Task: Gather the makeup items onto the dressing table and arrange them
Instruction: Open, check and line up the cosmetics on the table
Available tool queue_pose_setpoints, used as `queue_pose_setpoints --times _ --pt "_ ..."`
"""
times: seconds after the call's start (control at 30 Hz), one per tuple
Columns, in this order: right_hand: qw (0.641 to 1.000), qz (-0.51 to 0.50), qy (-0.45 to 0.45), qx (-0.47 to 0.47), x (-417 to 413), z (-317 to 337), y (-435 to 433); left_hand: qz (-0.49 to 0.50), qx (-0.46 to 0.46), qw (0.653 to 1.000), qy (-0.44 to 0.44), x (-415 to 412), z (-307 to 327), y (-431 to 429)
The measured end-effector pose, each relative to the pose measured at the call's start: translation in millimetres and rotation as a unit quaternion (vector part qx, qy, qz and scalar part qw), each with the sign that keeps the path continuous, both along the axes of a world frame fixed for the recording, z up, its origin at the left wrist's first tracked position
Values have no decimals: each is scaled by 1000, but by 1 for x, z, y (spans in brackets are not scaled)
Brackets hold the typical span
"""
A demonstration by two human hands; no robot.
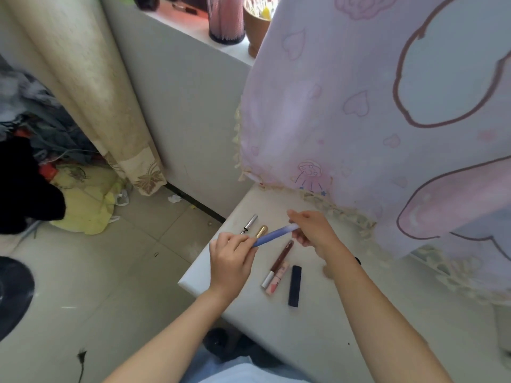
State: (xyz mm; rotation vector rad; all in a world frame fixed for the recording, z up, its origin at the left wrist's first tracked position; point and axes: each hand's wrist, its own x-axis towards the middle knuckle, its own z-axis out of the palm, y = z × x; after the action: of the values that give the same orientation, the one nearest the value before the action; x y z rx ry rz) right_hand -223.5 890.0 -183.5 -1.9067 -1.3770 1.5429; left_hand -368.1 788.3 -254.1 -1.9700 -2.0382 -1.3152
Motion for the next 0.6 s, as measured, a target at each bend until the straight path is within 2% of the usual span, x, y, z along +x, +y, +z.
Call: queue_pose_setpoints --times 0.1,0.27,0.37,0.5,0.6 --pt "1000 26 7 16 0 23 -8 -15 11 1000 -22 -9 17 4" --pt "989 -8 130 65 0 46 -21 -86 6 994 -67 -26 39 8" --pt "984 -1 151 92 0 52 -29 -127 -20 990 -51 -37 51 10" --pt "975 37 181 121 6 60 -36 -161 -63 977 -122 -42 64 6" --pt "973 79 184 116 10 68 -39 -166 -47 977 -126 -45 70 3"
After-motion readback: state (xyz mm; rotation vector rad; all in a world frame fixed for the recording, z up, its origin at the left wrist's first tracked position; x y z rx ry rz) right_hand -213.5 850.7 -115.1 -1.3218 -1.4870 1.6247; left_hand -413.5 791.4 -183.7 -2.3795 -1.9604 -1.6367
